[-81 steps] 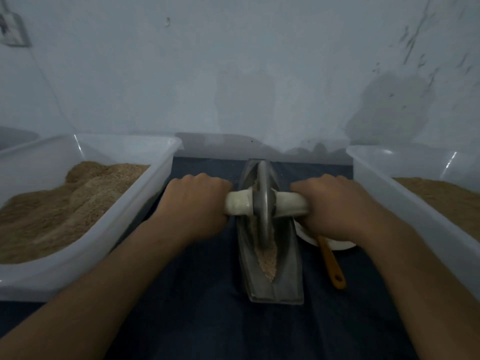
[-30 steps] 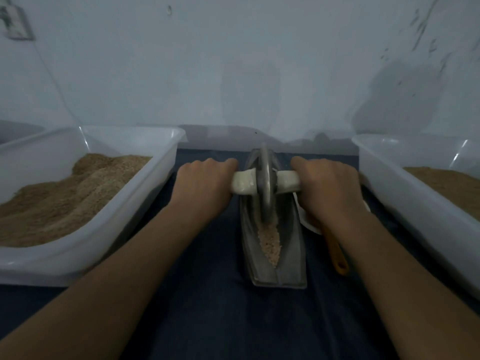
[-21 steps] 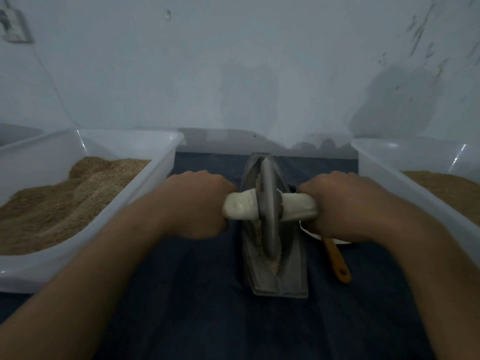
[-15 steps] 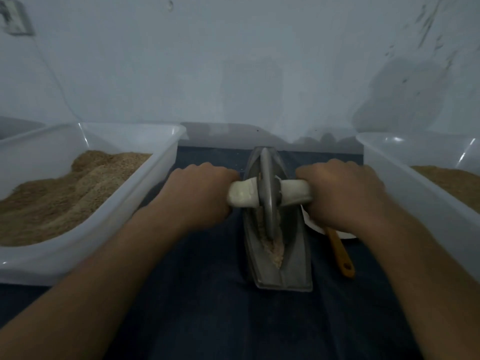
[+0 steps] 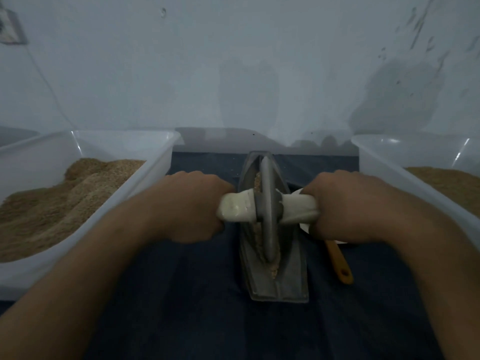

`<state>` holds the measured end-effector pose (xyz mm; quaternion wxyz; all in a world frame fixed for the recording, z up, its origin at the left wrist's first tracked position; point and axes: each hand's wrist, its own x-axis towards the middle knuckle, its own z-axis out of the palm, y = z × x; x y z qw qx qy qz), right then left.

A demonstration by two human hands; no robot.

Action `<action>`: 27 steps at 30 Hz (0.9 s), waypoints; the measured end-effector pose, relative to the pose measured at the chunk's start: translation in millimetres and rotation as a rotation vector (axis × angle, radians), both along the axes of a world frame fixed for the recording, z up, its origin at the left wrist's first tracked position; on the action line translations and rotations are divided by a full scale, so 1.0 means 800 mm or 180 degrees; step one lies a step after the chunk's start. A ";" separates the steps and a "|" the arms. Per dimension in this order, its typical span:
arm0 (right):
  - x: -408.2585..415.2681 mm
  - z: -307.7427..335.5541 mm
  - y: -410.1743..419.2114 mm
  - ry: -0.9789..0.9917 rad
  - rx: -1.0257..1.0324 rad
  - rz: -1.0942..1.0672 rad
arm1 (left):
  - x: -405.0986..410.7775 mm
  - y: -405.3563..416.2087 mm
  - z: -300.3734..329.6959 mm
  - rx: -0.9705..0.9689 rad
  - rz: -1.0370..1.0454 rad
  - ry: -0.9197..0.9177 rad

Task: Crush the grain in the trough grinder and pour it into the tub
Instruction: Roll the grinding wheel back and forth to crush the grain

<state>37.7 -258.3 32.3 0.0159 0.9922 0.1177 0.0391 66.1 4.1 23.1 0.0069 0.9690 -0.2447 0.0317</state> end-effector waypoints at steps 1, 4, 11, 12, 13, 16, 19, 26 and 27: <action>0.001 -0.002 0.000 -0.0057 -0.0008 -0.0005 | -0.001 0.001 0.000 -0.0031 -0.0004 0.0039; 0.017 -0.019 0.004 -0.0868 -0.0151 -0.0005 | 0.006 -0.007 -0.016 -0.0222 0.0242 -0.0337; 0.045 -0.045 0.012 -0.1691 -0.0156 -0.0077 | 0.026 -0.026 -0.039 -0.0191 0.0536 -0.1428; 0.042 -0.042 0.009 -0.1562 -0.0127 -0.0037 | 0.024 -0.023 -0.036 -0.0172 0.0495 -0.1302; 0.038 -0.038 0.006 -0.1371 -0.0096 0.0026 | 0.022 -0.020 -0.031 -0.0156 0.0431 -0.1104; 0.017 -0.019 0.000 -0.0696 -0.0091 0.0191 | 0.009 -0.006 -0.014 -0.0050 0.0151 -0.0386; 0.001 -0.008 -0.001 -0.0267 0.0039 0.0150 | 0.002 0.002 -0.006 -0.0077 -0.0013 -0.0159; 0.036 -0.041 0.012 -0.1657 -0.0102 -0.0122 | 0.025 -0.023 -0.040 -0.0270 0.0431 -0.1443; 0.040 -0.047 0.015 -0.1789 -0.0136 -0.0131 | 0.027 -0.027 -0.042 -0.0289 0.0454 -0.1567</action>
